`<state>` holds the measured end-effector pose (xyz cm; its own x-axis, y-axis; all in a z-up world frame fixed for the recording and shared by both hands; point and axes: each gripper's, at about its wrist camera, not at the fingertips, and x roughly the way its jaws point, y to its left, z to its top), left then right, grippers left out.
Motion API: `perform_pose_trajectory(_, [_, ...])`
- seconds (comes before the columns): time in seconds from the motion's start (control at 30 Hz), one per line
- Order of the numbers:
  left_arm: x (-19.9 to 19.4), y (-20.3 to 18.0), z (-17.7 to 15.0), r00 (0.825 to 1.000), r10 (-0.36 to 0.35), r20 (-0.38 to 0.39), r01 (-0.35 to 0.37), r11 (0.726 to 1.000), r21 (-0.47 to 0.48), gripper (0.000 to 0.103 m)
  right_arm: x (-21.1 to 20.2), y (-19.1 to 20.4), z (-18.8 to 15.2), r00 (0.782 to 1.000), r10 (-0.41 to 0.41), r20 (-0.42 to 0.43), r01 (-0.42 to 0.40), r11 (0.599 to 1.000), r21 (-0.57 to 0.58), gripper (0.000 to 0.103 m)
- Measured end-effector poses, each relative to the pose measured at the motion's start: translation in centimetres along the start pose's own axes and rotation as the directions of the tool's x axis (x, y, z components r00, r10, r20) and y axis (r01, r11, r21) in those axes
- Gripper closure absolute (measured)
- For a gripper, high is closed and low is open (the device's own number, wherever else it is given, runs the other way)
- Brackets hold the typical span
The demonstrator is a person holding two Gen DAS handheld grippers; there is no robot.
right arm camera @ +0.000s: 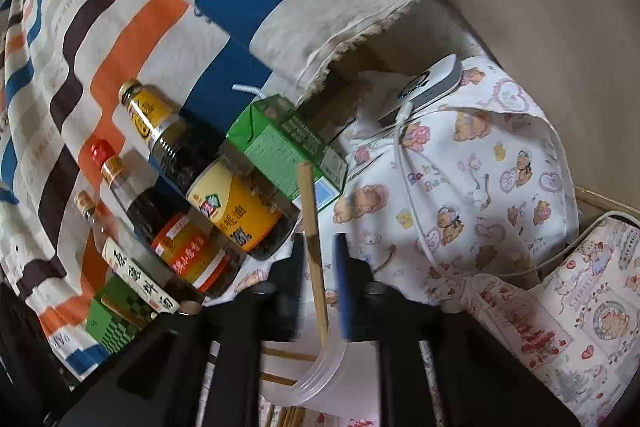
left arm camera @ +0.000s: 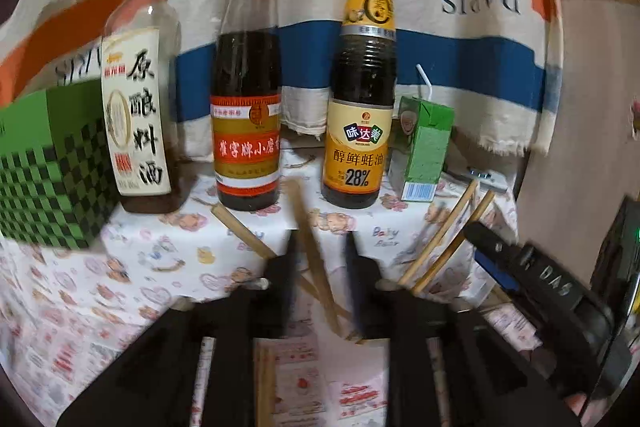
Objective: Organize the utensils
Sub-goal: 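Lower both held chopsticks into the plastic cup and open both tools, then move both open tools back over the chopstick pile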
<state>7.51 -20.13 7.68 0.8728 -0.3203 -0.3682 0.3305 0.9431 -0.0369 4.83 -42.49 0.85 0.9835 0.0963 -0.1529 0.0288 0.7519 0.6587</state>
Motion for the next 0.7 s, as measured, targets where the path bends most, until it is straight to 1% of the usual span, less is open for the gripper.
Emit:
perform_pose_trajectory(0.03, [-0.4,-0.1,0.0,1.000,0.021,0.011,-0.022,0.999,0.035,0.056,0.2,0.0,0.0,1.000,0.005,-0.015,-0.005,1.000,-0.003,0.041])
perform_pose_trajectory(0.07, [-0.8,0.0,-0.1,0.999,0.039,0.025,-0.040,0.998,0.051,0.052,0.3,-0.1,-0.1,1.000,0.013,-0.020,-0.013,1.000,-0.002,0.035])
perform_pose_trajectory(0.1, [-1.2,0.2,-0.1,0.998,0.053,0.038,-0.055,0.997,0.055,0.051,0.4,-0.2,-0.1,1.000,0.015,-0.023,-0.015,1.000,0.000,0.035])
perform_pose_trajectory(0.17, [-2.0,1.0,0.0,0.996,0.066,0.054,-0.068,0.997,0.042,0.040,0.6,-0.3,-0.1,0.999,0.015,-0.036,-0.015,1.000,0.002,0.035])
perform_pose_trajectory(0.3, [-3.9,2.9,0.1,0.993,0.076,0.090,-0.077,0.997,0.008,0.029,0.4,-0.5,-0.1,0.999,0.012,-0.031,-0.012,1.000,0.015,0.034])
perform_pose_trajectory(0.37, [-5.1,3.3,-0.1,0.986,0.098,0.137,-0.103,0.994,0.031,0.018,0.4,-0.3,-0.2,0.999,0.003,-0.036,-0.003,1.000,0.009,0.031])
perform_pose_trajectory(0.43, [-6.3,3.7,-0.2,0.974,0.130,0.185,-0.142,0.988,0.058,0.013,0.5,-0.2,-0.4,0.999,-0.012,-0.038,0.012,1.000,-0.002,0.030])
perform_pose_trajectory(0.5, [-7.1,4.4,-0.3,0.968,0.149,0.202,-0.163,0.985,0.053,0.013,0.7,0.1,-0.6,0.999,-0.029,-0.042,0.028,0.999,-0.022,0.027])
perform_pose_trajectory(0.57, [-7.8,5.5,-0.5,0.968,0.151,0.202,-0.159,0.987,0.023,0.012,1.1,0.4,-0.8,0.997,-0.057,-0.055,0.055,0.998,-0.036,0.027])
perform_pose_trajectory(0.63, [-8.5,6.5,-0.8,0.969,0.147,0.200,-0.148,0.989,-0.010,0.011,1.5,0.9,-0.9,0.994,-0.060,-0.086,0.055,0.997,-0.052,0.027])
perform_pose_trajectory(0.7, [-9.1,7.4,-1.1,0.969,0.153,0.194,-0.151,0.988,-0.023,0.010,1.3,1.8,-0.9,0.992,-0.074,-0.101,0.065,0.994,-0.090,0.027])
